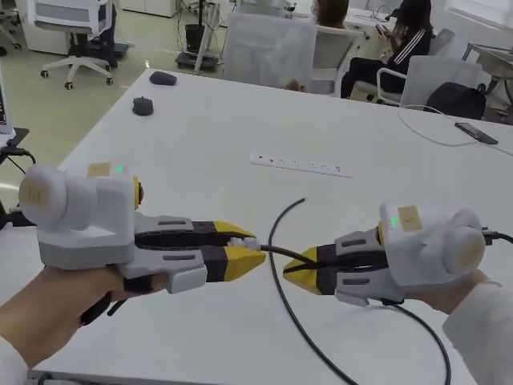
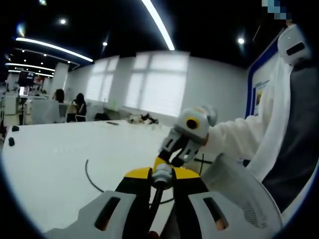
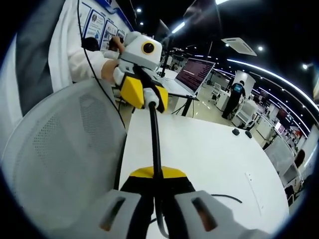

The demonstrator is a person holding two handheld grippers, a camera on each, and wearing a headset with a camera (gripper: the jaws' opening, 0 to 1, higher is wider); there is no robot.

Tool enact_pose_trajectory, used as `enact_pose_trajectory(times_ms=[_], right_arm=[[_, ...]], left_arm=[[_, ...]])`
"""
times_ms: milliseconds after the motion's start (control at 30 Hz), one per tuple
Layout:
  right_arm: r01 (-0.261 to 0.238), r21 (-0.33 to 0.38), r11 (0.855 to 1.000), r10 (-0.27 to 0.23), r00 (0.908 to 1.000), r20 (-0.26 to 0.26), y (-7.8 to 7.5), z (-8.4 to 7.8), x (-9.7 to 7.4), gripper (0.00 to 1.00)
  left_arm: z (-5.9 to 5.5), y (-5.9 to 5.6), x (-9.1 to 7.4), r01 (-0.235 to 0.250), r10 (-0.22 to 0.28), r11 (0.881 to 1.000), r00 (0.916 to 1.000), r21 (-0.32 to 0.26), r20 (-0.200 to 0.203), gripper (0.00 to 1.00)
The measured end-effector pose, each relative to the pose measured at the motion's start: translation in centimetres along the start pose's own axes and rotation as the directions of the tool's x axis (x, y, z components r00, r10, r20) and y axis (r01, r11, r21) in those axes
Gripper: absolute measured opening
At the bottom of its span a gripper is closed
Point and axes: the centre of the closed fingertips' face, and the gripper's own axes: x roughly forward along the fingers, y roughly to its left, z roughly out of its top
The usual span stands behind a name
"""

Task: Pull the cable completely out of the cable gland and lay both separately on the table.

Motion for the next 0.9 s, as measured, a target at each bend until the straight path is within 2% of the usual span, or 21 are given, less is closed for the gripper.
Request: enact_pose_trajectory(times_ms=[533, 900], right_arm=[[0.038, 0.035, 0.999, -0.038, 0.9993, -0.001, -0.1, -1.2, -1.3, 0.0], [0.066, 0.058, 0.996, -0.066, 0.9978, 0.0, -0.2, -1.7, -2.4, 0.0]], left_arm=[[-0.1, 0.2, 0.0, -0.009, 0.009, 1.0, 1.0, -0.003, -0.004, 0.17], [0.2, 0.5, -0.1, -0.02, 0.021, 1.0, 0.9997, -0.013, 0.012, 0.17]])
